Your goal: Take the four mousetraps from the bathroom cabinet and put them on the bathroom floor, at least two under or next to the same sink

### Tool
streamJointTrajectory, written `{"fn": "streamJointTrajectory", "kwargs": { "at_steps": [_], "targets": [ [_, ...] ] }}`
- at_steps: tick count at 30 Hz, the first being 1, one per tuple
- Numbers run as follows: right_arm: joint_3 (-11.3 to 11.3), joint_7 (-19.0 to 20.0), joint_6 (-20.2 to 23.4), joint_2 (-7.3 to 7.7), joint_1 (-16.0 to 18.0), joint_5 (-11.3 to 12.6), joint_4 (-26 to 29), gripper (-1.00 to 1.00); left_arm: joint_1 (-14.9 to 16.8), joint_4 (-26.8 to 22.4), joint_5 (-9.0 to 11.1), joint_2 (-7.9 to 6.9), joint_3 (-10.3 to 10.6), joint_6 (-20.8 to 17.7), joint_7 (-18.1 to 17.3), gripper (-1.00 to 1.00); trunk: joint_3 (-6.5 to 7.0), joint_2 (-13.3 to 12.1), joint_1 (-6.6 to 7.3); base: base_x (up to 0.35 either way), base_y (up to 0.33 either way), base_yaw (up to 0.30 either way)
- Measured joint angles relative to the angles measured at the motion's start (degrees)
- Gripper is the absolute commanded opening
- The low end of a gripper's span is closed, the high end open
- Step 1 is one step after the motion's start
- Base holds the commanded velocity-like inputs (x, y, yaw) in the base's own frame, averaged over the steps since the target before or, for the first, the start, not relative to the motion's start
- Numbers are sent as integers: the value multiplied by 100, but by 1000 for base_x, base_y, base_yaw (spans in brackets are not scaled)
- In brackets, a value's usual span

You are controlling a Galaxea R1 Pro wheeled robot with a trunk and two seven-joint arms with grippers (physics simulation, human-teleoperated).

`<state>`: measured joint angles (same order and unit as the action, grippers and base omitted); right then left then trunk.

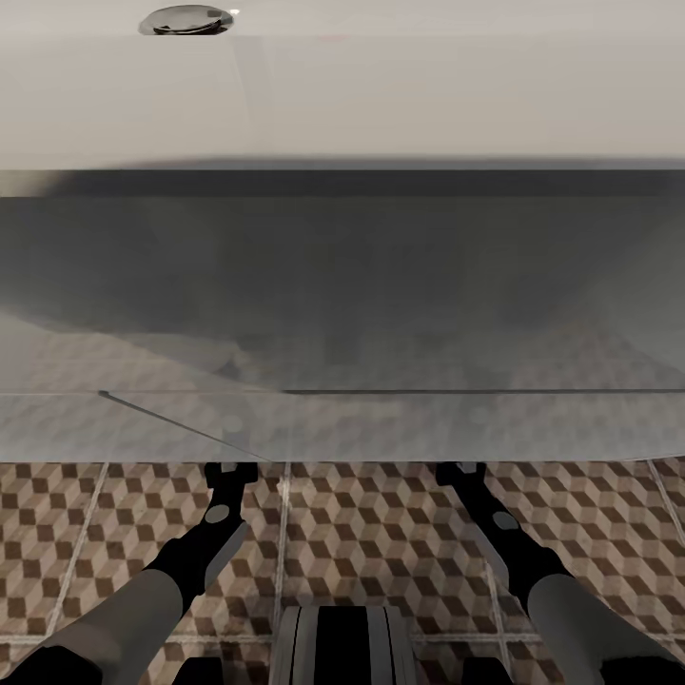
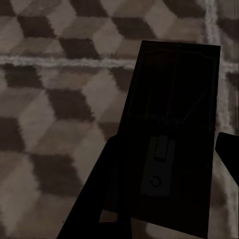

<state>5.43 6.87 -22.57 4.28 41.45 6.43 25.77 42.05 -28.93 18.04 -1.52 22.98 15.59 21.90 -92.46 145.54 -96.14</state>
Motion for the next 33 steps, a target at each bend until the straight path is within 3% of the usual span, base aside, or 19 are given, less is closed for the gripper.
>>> {"fn": "streamJointTrajectory", "kwargs": {
  "at_steps": [15,33],
  "targets": [
    [8,101,18,49,0,12,-18,-100,0,3,2,0,3,0,0,-100,0,0,0,0,0,0],
    [5,-93,2,41,0,16,-32,-100,1,-31,28,6,-37,2,46,-100,0,0,0,0,0,0]
  ]
}}
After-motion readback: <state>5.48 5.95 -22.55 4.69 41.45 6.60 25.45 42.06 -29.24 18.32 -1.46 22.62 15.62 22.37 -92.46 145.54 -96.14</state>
